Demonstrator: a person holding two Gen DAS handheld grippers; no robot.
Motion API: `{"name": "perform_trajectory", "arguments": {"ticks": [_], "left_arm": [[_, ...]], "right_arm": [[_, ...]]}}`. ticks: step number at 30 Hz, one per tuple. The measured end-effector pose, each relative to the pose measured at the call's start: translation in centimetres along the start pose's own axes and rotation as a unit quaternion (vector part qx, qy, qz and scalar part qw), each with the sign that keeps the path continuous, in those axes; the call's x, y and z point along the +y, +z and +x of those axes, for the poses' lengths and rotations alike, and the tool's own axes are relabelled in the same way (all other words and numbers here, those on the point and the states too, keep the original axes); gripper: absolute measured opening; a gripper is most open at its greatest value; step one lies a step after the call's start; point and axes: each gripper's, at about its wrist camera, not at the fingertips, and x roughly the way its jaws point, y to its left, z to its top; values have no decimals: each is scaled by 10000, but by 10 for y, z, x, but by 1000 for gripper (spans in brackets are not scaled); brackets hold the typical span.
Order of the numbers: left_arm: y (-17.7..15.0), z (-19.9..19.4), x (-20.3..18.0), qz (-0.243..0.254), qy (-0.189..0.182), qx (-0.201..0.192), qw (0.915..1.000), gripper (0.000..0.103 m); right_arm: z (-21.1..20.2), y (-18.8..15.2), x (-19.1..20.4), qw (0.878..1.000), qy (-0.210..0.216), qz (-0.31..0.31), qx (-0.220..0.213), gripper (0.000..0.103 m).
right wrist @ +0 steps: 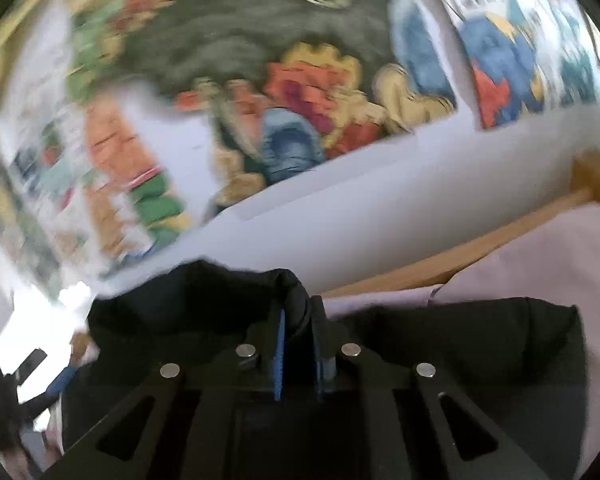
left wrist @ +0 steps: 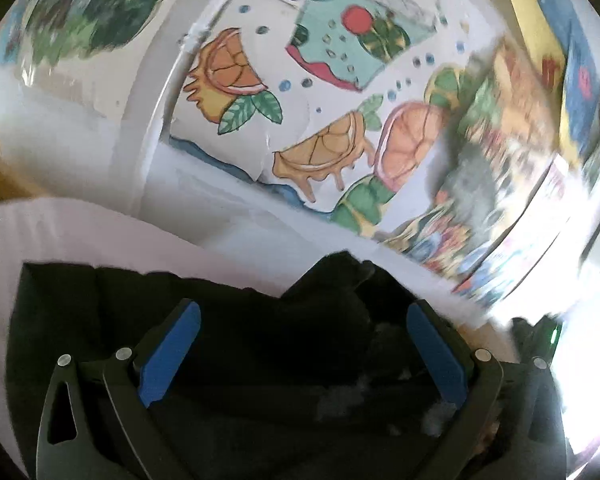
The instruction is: Fold large clothes
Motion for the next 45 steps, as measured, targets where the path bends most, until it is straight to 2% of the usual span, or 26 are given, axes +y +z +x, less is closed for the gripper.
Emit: {"name": "perform_trajectory", "arguments": {"ticks": [3, 6, 9, 11, 12, 13, 14, 15, 16, 18, 21, 24, 26, 28, 32, 36, 39, 42, 45], "left_arm": [[6, -3, 11, -633, -485, 166, 9967, 102], [8, -5, 12, -1085, -836, 314, 9901, 101], [4, -4, 1, -1278, -902, 656, 9855, 100], [-3, -4, -3, -1437, -895, 937, 9811, 93], [-7, -4, -5, -1501, -912, 1032, 9790, 76], [-9, -5, -7, -1504, -861, 1105, 9786, 55], [-11, -7, -11, -1409, -680, 1148, 9810, 45], [-12, -13, -14, -1265, -537, 1122, 9841, 25], [-13, -18, -15, -1209, -491, 1080, 9856, 16], [-19, -37, -15, -1271, -538, 923, 9861, 12], [-35, -70, -26, -1049, -485, 695, 9909, 10], [-63, -109, -42, -463, -423, 444, 9970, 9], [-80, -119, -47, -192, -297, 340, 9988, 9], [-95, -117, -49, 58, -167, 283, 9994, 9], [-115, -93, -36, 84, 67, 347, 9993, 9], [-125, -68, -17, 154, 280, 455, 9985, 9], [-129, -52, -7, 243, 340, 541, 9977, 9], [-131, -48, -12, 544, 524, 492, 9959, 9], [-132, -51, -20, 848, 633, 444, 9934, 9]], "right_arm": [[-33, -15, 12, 9970, 9, -761, -112, 9], [-57, -30, 18, 9929, -31, -1177, -174, 9], [-75, -44, 24, 9876, -103, -1539, -282, 8], [-80, -50, 26, 9867, -122, -1601, -274, 8], [-83, -53, 26, 9862, -126, -1626, -267, 8], [-83, -55, 29, 9857, -148, -1658, -266, 8], [-87, -57, 30, 9851, -161, -1691, -272, 8], [-93, -61, 31, 9843, -172, -1734, -280, 8], [-99, -64, 31, 9838, -170, -1762, -279, 8], [-113, -72, 35, 9814, -154, -1889, -293, 8], [-142, -86, 43, 9755, -116, -2157, -427, 7], [-167, -102, 47, 9718, -28, -2303, -500, 7], [-175, -115, 46, 9707, -7, -2350, -492, 7], [-172, -129, 42, 9712, -32, -2350, -390, 7], [-150, -150, 28, 9780, -137, -2075, -153, 7], [-117, -158, 22, 9782, -357, -2044, -13, 7], [-96, -160, 14, 9800, -347, -1960, 69, 8], [-97, -160, 6, 9835, -203, -1796, 28, 8], [-122, -148, 5, 9860, -103, -1652, -188, 14]]}}
